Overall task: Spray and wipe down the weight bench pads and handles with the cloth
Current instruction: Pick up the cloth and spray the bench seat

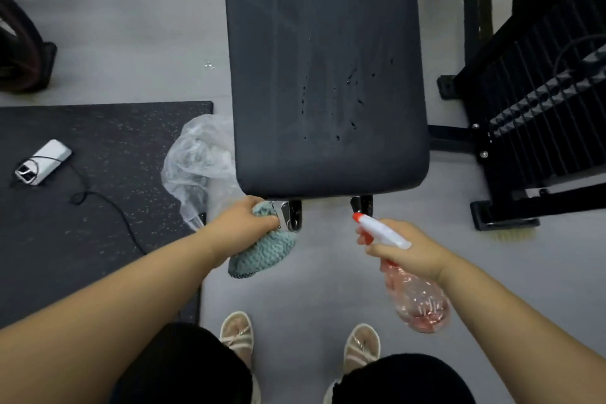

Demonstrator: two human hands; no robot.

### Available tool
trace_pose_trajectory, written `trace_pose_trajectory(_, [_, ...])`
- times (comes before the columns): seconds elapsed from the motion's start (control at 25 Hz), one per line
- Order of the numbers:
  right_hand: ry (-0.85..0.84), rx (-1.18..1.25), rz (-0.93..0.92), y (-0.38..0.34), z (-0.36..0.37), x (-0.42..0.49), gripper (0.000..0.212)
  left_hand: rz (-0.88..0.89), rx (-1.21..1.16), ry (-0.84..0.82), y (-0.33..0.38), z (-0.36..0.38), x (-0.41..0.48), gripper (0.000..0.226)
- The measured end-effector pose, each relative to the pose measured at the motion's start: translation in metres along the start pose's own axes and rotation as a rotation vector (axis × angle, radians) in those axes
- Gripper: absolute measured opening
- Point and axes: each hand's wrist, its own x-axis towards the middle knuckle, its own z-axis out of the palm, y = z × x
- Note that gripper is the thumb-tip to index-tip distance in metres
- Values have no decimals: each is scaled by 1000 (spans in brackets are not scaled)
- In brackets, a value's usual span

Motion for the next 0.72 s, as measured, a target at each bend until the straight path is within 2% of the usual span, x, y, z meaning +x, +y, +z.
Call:
trace_pose_trajectory(0.08, [32, -23, 28, -30, 19, -18, 18, -60, 83, 40, 10, -13, -15, 56])
trace_pose_trajectory(0.12, [64, -33, 29, -48, 28, -25, 15, -79, 123, 78, 14, -22, -21, 59])
trace_pose_trajectory(0.24, [153, -73, 48, -111, 51, -50, 7, -140, 248, 167, 29, -55, -50, 50])
trace_pose_trajectory(0.36, [190, -82, 114, -164, 61, -75, 12, -156, 300, 150, 49, -84, -86, 39])
trace_pose_trajectory(0.6, [379, -52, 253, -201, 43, -111, 4, -149, 148, 75, 71, -119, -137, 41])
trace_pose_trajectory(0.72, [435, -71, 284, -208, 26, -115, 6, -152, 18, 64, 85, -126, -145, 33])
